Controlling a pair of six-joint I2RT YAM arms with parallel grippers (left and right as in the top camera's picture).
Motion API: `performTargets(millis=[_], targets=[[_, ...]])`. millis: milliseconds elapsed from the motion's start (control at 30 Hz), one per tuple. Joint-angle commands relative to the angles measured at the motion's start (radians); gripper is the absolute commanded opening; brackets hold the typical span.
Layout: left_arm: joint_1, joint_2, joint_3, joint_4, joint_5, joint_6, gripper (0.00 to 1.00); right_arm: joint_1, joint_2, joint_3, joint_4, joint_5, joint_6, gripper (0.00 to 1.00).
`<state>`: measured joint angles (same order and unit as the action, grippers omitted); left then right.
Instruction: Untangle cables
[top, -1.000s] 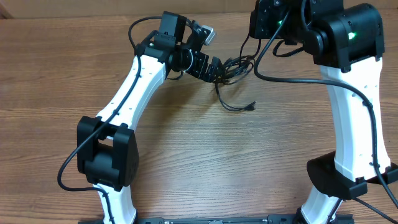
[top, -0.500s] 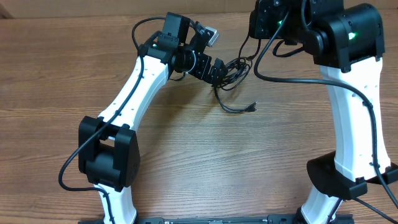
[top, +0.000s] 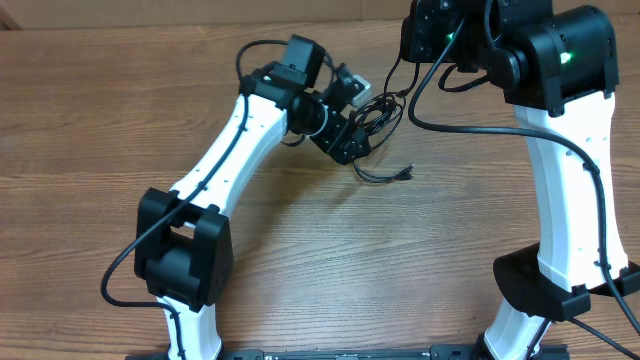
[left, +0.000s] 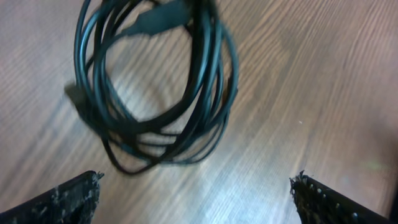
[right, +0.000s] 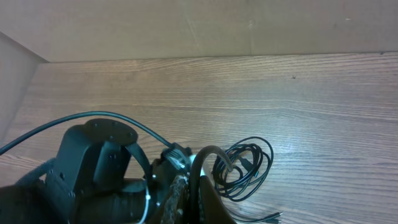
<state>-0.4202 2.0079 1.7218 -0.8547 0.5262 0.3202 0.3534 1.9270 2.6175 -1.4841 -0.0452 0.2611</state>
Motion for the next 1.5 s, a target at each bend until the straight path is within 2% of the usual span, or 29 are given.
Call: performTargets(millis=[0,233,267,367,467,633,767,933,1200,1233,1267,1300,1333,1367,1467], targets=[[-0.012,0.028,0.001,0.051,-0.043,0.051,0.99,0.0,-0.035,0.027,0.007,-0.002,0.001,0.04],[-0.014,0.142,0.001,0.109,-0.042,0.055,0.98,0.0,-0.034,0.027,-0.029,-0.002,-0.003,0.04],[-0.015,0.148,0.001,0.116,-0.042,0.054,0.87,0.0,-0.035,0.027,-0.034,-0.002,-0.005,0.04],[-0.014,0.15,0.004,0.139,-0.037,0.035,0.26,0.0,-0.035,0.027,-0.044,-0.002,-0.007,0.04],[-0.014,0.15,0.014,0.166,-0.036,-0.027,0.04,0.0,-0.035,0.027,-0.048,-0.002,-0.008,0.04],[-0.014,0.149,0.066,0.204,-0.013,-0.137,0.04,0.0,-0.035,0.027,-0.049,-0.001,-0.031,0.04],[-0.007,0.136,0.162,0.193,0.002,-0.142,0.1,-0.002,-0.035,0.027,-0.049,0.0,-0.034,0.04],[0.008,0.124,0.32,0.147,-0.006,-0.142,0.04,-0.002,-0.035,0.027,-0.05,0.085,-0.033,0.04],[0.04,0.124,0.468,0.046,-0.006,-0.141,0.05,-0.002,-0.035,0.027,-0.051,0.18,-0.032,0.04],[0.041,0.124,0.47,0.037,-0.006,-0.141,0.13,-0.002,-0.035,0.027,-0.051,0.18,-0.032,0.04],[0.042,0.124,0.47,0.013,-0.005,-0.132,0.44,-0.002,-0.035,0.027,-0.05,0.18,-0.032,0.04],[0.042,0.124,0.47,-0.007,-0.002,-0.117,0.7,-0.003,-0.035,0.027,-0.048,0.181,-0.032,0.04],[0.042,0.124,0.469,-0.04,-0.001,-0.093,0.91,-0.003,-0.035,0.027,-0.046,0.183,-0.032,0.04],[0.04,0.124,0.469,-0.077,-0.002,-0.068,1.0,-0.003,-0.035,0.027,-0.043,0.188,-0.033,0.04],[0.037,0.124,0.468,-0.227,-0.003,0.01,1.0,-0.005,-0.035,0.027,-0.032,0.195,-0.033,0.04]])
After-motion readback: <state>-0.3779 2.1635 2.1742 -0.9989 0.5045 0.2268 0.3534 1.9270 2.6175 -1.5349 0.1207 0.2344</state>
